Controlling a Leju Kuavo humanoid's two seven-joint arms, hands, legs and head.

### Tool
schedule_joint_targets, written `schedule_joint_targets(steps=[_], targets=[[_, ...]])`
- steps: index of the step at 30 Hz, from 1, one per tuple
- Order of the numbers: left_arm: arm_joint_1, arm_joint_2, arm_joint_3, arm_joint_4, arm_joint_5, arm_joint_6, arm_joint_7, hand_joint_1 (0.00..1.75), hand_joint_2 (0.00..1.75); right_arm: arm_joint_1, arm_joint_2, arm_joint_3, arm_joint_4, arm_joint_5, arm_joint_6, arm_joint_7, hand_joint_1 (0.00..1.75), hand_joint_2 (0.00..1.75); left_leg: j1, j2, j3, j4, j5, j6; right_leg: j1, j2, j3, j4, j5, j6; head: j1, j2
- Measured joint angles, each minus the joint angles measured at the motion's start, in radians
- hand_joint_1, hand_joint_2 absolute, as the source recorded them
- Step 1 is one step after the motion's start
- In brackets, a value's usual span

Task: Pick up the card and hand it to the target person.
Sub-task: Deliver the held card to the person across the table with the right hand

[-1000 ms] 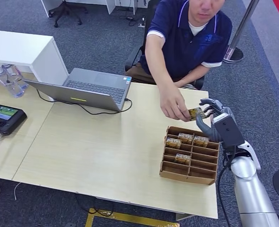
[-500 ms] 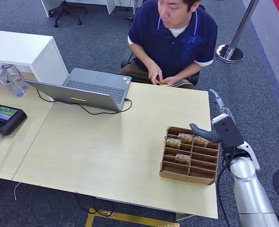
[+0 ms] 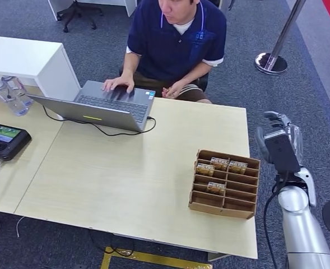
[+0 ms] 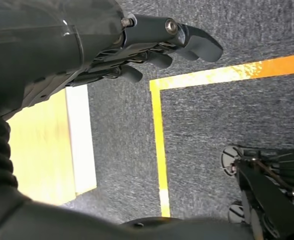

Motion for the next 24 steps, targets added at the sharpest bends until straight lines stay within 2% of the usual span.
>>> schedule_joint_targets(steps=[8,12,16,19,20,24], targets=[[0.0,-0.001,0.005,0.0,0.0,0.001,0.0,0.0,0.0,0.006,0.0,-0.021,0.0,0.019,-0.019,0.007,1.58,1.75,0.0,0.0,0.0,0.0,0.0,0.0,0.0,-0.001,0.0,0.0,0.0,0.0,0.0,0.0],[0.001,-0.001,0.013,0.0,0.0,0.001,0.001,0.0,0.0,0.022,-0.002,-0.065,0.001,0.107,-0.137,0.051,1.66,1.75,0.0,-0.001,0.0,0.0,0.0,0.0,0.0,-0.001,0.0,0.0,0.0,0.0,0.0,0.0],[0.003,-0.001,0.023,0.0,-0.005,0.001,0.006,0.0,0.0,0.055,-0.016,-0.175,0.039,0.172,-0.244,0.075,1.63,1.75,0.0,-0.001,-0.001,0.0,0.0,0.0,0.0,-0.001,-0.001,-0.001,0.0,0.0,0.0,0.0],[0.002,-0.001,0.024,0.0,-0.019,0.001,0.011,0.0,0.0,0.053,-0.038,-0.275,0.158,0.219,-0.291,0.103,1.69,1.75,-0.001,-0.002,-0.001,0.0,-0.001,0.0,0.0,-0.002,-0.001,-0.001,0.0,0.0,0.0,0.0],[0.002,-0.001,0.024,0.0,-0.026,0.001,0.011,0.0,0.0,0.046,-0.049,-0.311,0.228,0.23,-0.286,0.121,1.66,1.75,-0.001,-0.002,-0.001,0.0,-0.001,0.0,0.0,-0.002,0.0,-0.001,0.0,0.0,0.0,0.0],[0.001,-0.001,0.024,0.0,-0.045,-0.001,0.011,0.0,0.0,0.036,-0.083,-0.432,0.606,0.247,-0.225,0.205,1.63,1.75,0.0,-0.006,0.0,0.0,-0.001,0.0,0.0,-0.006,0.001,-0.002,0.0,0.0,0.0,0.0]])
